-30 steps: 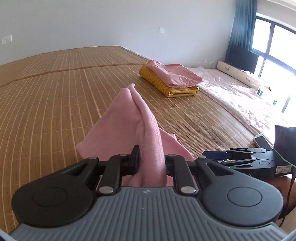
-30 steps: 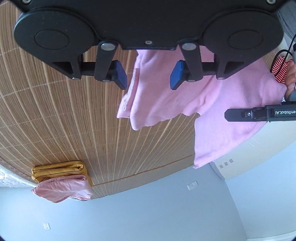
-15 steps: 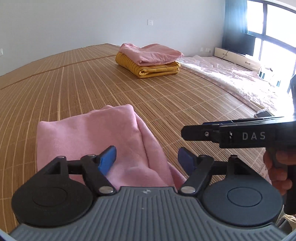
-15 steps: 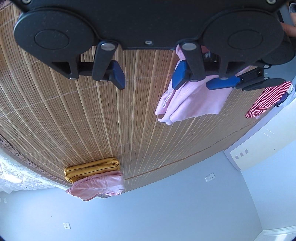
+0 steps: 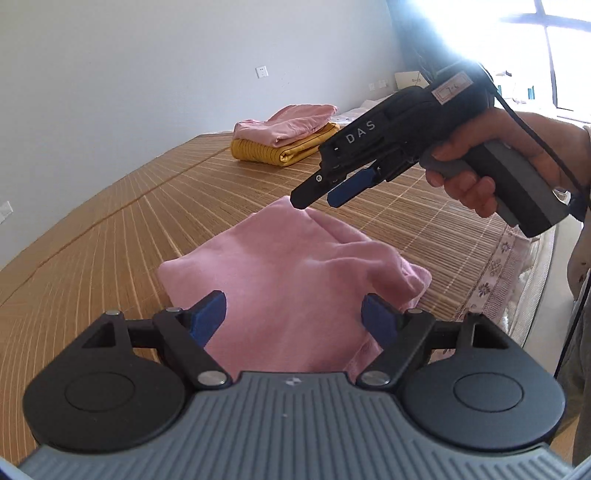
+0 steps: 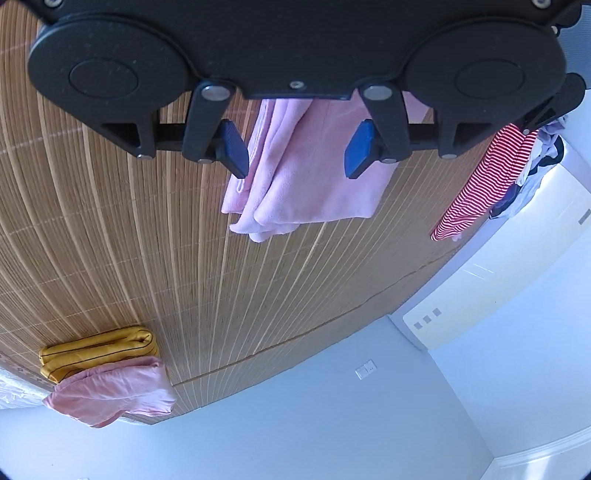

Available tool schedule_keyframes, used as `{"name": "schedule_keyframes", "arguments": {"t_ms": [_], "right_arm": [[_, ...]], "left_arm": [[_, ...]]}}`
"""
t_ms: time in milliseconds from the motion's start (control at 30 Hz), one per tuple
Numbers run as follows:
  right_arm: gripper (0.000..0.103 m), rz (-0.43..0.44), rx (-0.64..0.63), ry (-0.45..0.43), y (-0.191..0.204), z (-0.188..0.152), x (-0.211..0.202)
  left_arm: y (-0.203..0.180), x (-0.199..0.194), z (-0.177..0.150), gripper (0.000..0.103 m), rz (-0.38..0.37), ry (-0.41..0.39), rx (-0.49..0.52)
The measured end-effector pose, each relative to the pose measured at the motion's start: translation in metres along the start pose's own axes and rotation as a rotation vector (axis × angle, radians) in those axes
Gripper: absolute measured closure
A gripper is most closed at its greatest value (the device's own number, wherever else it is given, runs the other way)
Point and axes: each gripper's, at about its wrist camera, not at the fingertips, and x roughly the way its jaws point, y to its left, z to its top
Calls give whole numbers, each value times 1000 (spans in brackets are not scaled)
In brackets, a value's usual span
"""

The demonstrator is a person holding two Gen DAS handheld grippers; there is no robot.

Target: Fold clothes

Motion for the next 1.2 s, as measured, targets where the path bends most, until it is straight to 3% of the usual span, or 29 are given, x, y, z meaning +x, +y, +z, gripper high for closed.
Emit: {"name": "schedule_keyframes", "arguments": {"t_ms": [33, 100, 167, 300, 400, 500, 567, 600, 733, 1067, 1133, 1200], "right_arm": [[44, -14, -10, 12, 0, 4, 9], [55, -28, -20, 16, 0, 8, 20], [94, -30, -25, 5, -1, 11, 27], [95, -21, -85, -51, 6, 19, 25], [95, -96, -122, -46, 5, 18, 32], [78, -156, -135, -10, 0, 13, 39], [66, -152, -128, -22, 2, 15, 27], [66, -146, -135, -28, 5, 16, 19], [57, -66, -208, 0, 13, -4, -3], [58, 153, -403, 111, 30, -67, -51], [64, 195, -442, 132, 33, -79, -60], [69, 184, -492, 135, 43, -84, -63]], "left_arm": [[3, 0, -4, 19, 2, 0, -8], [7, -1, -12, 19, 2, 5, -27], [10, -2, -20, 19, -4, 8, -33], [12, -4, -28, 19, -25, -5, -16], [10, 1, -36, 19, -19, 29, 31], [11, 0, -43, 19, -2, 41, 44], [12, -1, -48, 19, 6, 43, 41], [13, -3, -48, 19, 14, 41, 31], [17, -8, -48, 19, 70, 25, 24], [35, -13, -52, 19, 181, 56, -49], [35, -14, -54, 19, 180, 59, -58], [30, -13, -55, 19, 186, 68, -39]]}}
